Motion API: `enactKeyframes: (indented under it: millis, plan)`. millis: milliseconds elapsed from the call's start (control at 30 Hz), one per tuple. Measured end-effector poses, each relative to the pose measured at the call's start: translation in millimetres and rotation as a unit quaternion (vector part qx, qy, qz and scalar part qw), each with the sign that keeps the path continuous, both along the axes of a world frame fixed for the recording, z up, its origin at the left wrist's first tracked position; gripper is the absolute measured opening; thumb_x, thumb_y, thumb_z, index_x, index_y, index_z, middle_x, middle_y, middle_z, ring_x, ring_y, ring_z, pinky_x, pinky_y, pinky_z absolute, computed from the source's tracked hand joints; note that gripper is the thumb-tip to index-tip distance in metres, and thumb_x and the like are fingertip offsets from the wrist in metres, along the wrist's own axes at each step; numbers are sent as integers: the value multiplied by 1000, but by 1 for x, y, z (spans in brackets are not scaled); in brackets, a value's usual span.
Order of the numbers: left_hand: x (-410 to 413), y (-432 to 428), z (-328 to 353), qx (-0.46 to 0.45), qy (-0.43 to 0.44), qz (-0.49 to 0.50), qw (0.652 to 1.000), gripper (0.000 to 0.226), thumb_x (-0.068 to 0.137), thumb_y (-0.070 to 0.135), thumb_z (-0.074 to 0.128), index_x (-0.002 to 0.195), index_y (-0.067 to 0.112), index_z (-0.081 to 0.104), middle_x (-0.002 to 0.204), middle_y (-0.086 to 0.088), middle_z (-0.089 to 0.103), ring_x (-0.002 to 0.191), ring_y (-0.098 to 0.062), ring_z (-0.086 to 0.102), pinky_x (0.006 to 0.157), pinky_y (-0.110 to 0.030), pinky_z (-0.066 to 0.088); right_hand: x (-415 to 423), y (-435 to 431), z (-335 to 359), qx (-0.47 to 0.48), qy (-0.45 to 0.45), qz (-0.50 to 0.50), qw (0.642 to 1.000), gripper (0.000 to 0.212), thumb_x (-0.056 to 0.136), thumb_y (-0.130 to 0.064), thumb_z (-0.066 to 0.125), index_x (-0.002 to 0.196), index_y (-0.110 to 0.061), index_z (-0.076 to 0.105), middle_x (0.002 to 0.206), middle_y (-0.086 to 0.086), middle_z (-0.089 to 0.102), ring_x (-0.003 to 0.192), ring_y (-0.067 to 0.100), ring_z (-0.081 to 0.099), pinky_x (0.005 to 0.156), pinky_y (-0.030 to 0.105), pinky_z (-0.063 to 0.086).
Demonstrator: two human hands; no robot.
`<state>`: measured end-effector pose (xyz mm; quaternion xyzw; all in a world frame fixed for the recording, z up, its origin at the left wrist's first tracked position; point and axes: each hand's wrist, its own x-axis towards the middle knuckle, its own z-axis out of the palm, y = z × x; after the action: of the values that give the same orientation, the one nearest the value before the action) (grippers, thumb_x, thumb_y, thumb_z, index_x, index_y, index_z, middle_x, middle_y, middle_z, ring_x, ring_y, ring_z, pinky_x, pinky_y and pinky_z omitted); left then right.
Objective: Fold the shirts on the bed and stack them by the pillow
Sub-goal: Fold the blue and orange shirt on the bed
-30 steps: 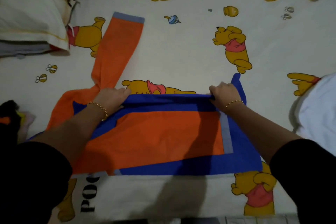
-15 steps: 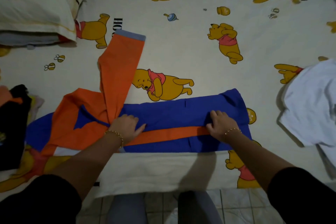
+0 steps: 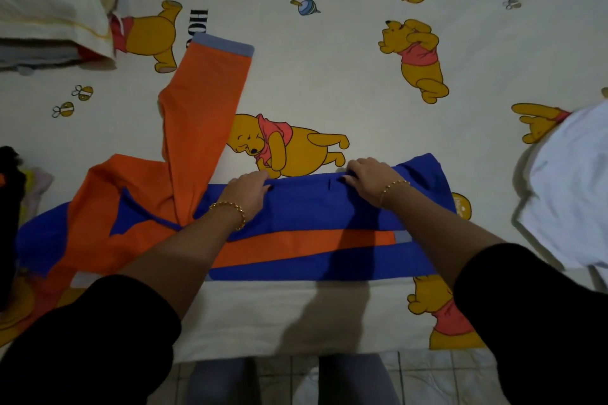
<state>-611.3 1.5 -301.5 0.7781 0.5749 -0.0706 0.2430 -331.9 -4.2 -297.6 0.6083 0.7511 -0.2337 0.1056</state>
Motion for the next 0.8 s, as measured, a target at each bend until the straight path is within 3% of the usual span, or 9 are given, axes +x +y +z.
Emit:
enactKeyframes:
  millis: [67,167,267,367,500,567,667,733,800]
  plan:
    - [2,0,1,9,10,-2,1000,12,101,18,37,98,12,48,99,-10,61,87,-28,57,71,-33,35,22,2,5,-32,-51,5,998,47,96,-56,28,107,-18,53,105,8,64,97,26,57,90,42,40]
    - [7,3,3,-7,-5,1,1000,17,100,25,39,104,14,51,105,-7,62,91,-26,57,76,-35,41,57,0,13,-68,-81,-9,994,60,88,-70,28,108,-20,56,97,8,65,87,25,56,84,37,41]
    - [19,6,5,-30,-41,-9,999,29,98,37,44,115,16,54,109,-3,61,98,-24,57,82,-35,45,78,0,24,-96,-89,-26,991,58,87,-67,41,116,-20,57,106,10,63,93,26,56,77,32,42]
    - [36,8,9,-26,-54,-10,998,19,100,27,40,102,14,54,92,-8,62,84,-28,57,69,-34,42,91,3,29,-121,-81,-42,988,54,91,-58,46,124,-16,58,116,11,62,103,26,56,86,35,44]
    - [44,13,9,-7,-21,3,1000,19,101,23,36,97,12,51,84,-12,62,74,-29,56,61,-33,38,119,0,29,-140,-66,-97,983,64,84,-68,46,101,-10,68,97,12,67,89,25,59,77,35,47]
    - [47,13,6,-2,-1,11,1000,21,100,24,38,107,13,54,95,-11,66,82,-27,59,71,-35,43,133,-7,25,-100,-106,-107,984,57,88,-63,46,98,-10,64,96,11,65,88,26,58,74,34,46]
    - [62,2,2,55,-12,33,998,29,96,22,49,124,15,53,120,-4,60,109,-23,56,95,-41,41,138,-26,13,17,-149,-128,980,36,95,-39,43,117,-13,53,115,10,58,104,28,53,87,40,43]
    - [76,-12,0,109,-18,16,994,40,94,22,51,133,14,47,132,-4,53,122,-21,49,105,-43,36,126,-43,2,110,-110,-159,975,38,94,-25,39,127,-10,47,129,11,51,119,30,46,101,47,37]
    - [89,-30,-3,140,-19,-20,990,46,94,22,49,139,14,42,141,-5,47,131,-21,42,110,-47,30,98,-60,-4,183,-42,-181,965,48,91,-25,36,135,-8,42,142,13,43,134,30,36,112,53,25]
